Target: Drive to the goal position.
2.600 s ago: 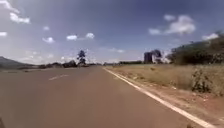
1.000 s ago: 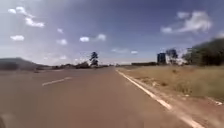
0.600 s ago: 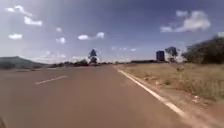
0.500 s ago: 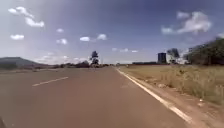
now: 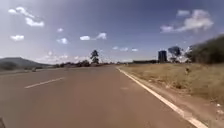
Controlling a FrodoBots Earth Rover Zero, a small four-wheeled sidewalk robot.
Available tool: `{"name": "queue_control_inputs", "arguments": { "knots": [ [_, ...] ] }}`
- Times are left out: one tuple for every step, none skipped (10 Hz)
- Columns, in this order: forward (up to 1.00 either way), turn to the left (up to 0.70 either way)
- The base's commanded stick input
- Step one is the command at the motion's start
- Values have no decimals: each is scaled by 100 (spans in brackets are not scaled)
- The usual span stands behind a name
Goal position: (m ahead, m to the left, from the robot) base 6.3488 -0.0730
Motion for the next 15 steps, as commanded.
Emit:
{"name": "queue_control_inputs", "arguments": {
  "knots": [
    [85,0],
    [85,0],
    [85,0],
    [85,0],
    [85,0],
    [85,0],
    [85,0],
    [85,0],
    [85,0],
    [85,0],
    [85,0],
    [85,0],
    [85,0],
    [85,0],
    [85,0]
  ]
}}
